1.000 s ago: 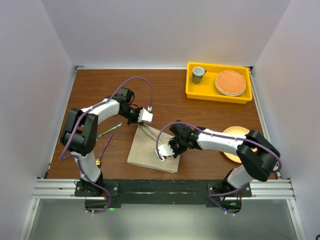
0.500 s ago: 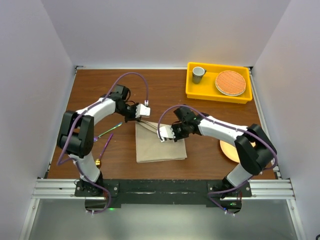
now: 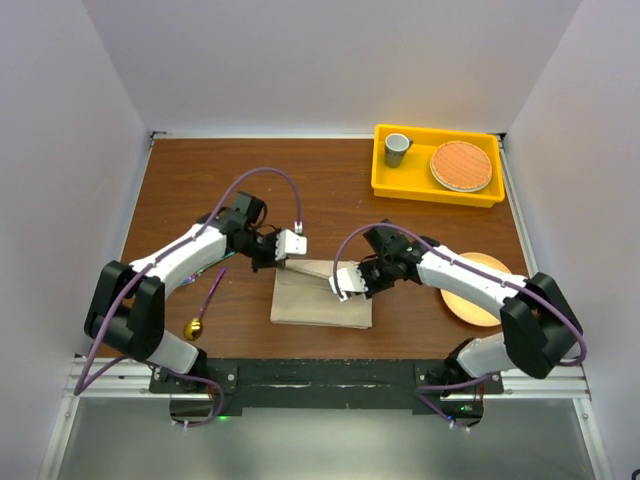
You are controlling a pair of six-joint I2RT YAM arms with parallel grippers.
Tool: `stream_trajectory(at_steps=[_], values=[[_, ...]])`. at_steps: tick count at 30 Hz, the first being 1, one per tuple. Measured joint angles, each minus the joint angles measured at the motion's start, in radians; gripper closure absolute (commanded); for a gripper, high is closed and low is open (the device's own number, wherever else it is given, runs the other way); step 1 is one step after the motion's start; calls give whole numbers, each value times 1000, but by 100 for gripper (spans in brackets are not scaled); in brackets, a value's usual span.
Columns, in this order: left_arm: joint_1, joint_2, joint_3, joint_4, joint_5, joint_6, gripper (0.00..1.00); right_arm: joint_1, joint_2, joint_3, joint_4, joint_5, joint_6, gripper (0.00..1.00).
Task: Fold the napkin into a case and place the utensils inside
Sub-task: Fold the lower triangle-folded napkin at the center of the board.
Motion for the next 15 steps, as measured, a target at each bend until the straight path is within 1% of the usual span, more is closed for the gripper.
stream_trajectory(at_steps=[6, 8, 12, 15], values=[[-113, -17, -193, 135, -84, -169, 100, -2, 53, -64, 46, -3, 7, 100], [-127, -8, -226, 177, -102, -217, 100, -2, 67, -81, 72, -3, 10, 100], [-128, 2, -228, 232, -136, -265, 99, -2, 71, -88, 94, -2, 26, 100], [-128, 8, -224, 257, -156, -272, 99, -2, 71, -89, 102, 0, 45, 100]])
